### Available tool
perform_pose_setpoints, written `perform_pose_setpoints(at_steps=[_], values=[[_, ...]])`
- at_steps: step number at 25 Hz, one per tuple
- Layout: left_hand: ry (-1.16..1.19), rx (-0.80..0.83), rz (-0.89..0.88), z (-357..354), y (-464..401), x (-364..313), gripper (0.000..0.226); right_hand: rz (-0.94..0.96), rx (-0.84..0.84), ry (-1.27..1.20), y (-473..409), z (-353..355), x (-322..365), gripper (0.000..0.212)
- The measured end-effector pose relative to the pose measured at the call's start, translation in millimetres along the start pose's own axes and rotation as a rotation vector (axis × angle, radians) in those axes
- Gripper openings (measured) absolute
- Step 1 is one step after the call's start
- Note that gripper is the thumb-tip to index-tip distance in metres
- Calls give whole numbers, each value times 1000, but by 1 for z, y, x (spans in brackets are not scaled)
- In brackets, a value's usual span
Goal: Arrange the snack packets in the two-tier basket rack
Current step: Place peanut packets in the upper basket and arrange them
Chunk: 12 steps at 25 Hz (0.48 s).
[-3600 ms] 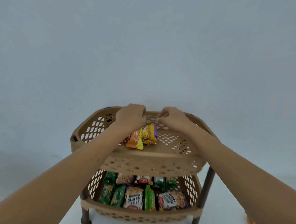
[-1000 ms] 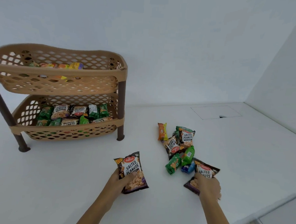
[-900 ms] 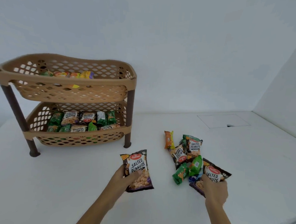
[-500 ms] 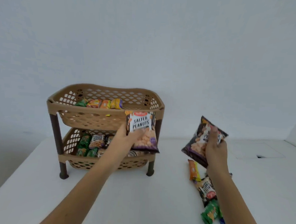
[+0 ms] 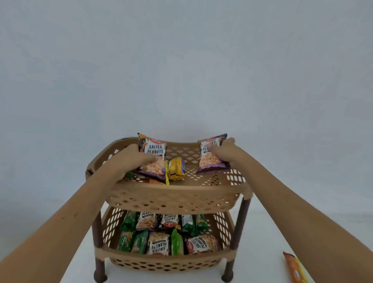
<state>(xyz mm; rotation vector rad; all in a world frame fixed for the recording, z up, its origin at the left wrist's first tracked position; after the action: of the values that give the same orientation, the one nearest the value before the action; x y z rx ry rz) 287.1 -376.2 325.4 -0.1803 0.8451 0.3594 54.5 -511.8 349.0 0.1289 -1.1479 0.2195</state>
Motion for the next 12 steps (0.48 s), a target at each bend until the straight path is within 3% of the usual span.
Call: perform_pose_setpoints(at_steps=[4, 9, 12], values=[[17, 74, 37, -7, -21, 21, 26, -269, 179, 237, -53, -31, -20, 51], [24, 116, 28, -12, -25, 25, 32, -496, 366, 29, -72, -56, -33, 20], [44, 118, 26, -13, -22, 21, 25, -430, 345, 317, -74, -59, -40, 45]])
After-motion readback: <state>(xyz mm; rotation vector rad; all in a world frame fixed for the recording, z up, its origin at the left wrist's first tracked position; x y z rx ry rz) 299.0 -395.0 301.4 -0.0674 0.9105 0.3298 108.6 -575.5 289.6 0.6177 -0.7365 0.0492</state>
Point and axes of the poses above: each hand's wrist, its own y-axis away from the middle knuckle, its own z-axis out of the back of the hand, x = y × z, the point moved 3 cm from there along -y, towards the middle knuckle, and after that the axes turned 10 degrees about -y, right-handed, at the moved point
